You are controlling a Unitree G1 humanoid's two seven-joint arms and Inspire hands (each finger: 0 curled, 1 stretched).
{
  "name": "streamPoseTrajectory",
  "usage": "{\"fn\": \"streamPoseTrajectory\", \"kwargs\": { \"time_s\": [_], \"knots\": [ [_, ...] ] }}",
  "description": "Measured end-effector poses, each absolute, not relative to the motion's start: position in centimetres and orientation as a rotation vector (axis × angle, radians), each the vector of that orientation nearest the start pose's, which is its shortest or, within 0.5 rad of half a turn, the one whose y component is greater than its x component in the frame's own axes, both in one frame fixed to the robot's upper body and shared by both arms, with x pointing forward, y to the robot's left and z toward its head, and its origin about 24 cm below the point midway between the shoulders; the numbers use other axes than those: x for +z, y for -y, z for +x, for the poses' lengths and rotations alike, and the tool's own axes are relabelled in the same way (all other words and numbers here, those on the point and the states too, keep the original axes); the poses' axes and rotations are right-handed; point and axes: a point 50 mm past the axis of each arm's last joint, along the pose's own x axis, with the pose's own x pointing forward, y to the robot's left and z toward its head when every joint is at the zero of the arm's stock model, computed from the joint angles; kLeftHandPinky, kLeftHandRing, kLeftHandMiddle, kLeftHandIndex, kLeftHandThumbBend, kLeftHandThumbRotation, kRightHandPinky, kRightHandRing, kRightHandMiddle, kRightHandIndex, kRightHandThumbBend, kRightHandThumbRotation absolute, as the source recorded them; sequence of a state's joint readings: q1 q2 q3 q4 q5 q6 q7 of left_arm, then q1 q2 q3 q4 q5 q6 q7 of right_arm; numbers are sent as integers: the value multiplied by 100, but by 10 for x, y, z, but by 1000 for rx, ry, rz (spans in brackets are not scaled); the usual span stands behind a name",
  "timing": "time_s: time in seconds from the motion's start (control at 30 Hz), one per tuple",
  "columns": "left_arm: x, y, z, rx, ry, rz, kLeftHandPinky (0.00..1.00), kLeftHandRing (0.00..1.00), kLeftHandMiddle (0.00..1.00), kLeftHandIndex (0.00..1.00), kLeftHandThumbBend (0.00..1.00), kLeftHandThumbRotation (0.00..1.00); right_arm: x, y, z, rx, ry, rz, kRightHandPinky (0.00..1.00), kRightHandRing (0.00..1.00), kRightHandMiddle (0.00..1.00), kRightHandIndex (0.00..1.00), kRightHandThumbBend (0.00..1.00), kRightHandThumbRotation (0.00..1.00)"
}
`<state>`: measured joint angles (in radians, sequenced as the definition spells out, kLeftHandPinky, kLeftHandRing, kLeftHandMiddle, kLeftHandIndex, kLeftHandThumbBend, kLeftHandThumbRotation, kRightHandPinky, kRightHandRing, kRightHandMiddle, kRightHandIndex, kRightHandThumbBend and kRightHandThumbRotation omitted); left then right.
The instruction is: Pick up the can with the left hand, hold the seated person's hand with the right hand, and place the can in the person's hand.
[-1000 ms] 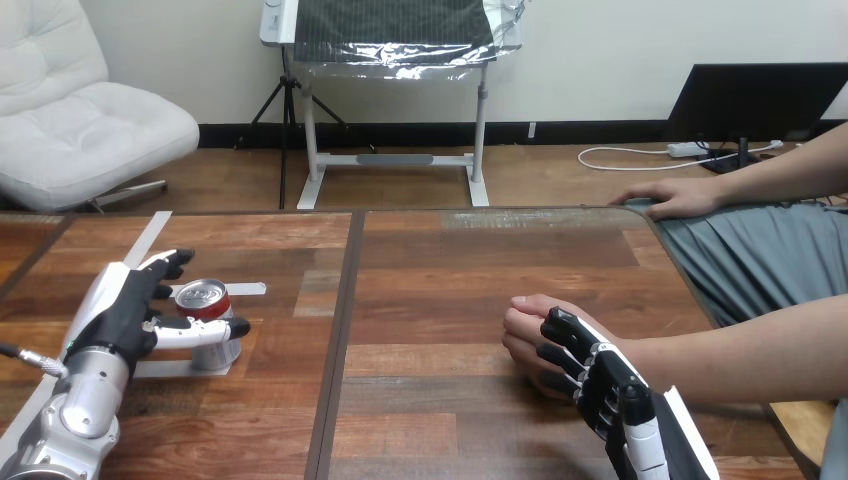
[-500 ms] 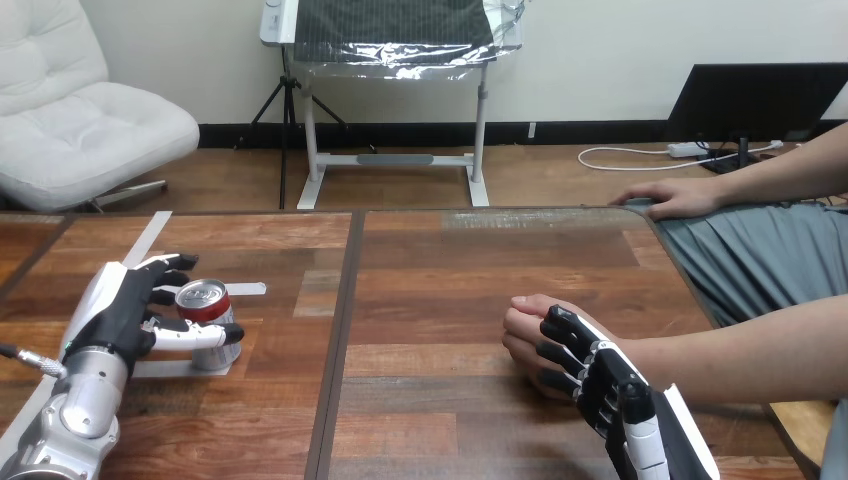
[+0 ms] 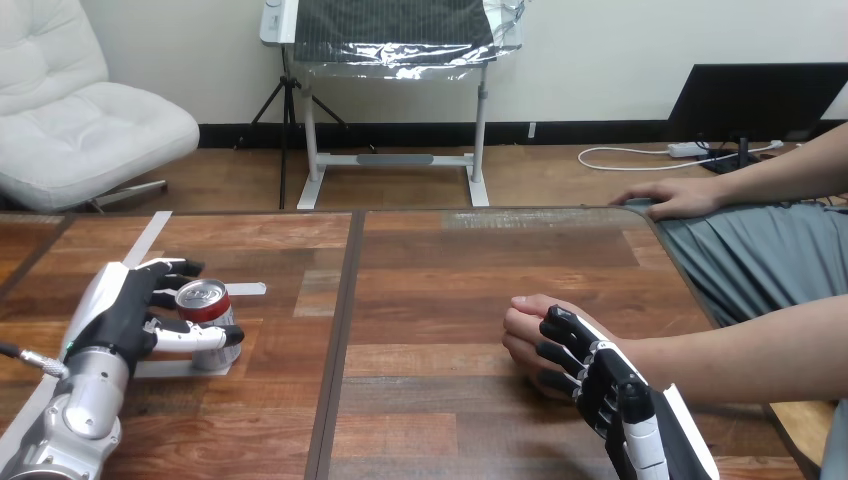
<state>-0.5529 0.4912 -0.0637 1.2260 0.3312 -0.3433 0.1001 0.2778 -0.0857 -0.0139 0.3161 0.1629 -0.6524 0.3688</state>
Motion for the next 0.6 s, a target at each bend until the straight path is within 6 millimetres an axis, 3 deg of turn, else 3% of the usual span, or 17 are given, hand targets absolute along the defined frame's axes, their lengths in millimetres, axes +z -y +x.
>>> {"fn": "streamPoseTrajectory", "kwargs": {
  "time_s": [0.6],
  "knots": [
    [-2,-287,308,63,-362,836,68,74,76,74,76,8,-21,176,168,212,80,19,84,89,90,89,97,100]
  ]
}}
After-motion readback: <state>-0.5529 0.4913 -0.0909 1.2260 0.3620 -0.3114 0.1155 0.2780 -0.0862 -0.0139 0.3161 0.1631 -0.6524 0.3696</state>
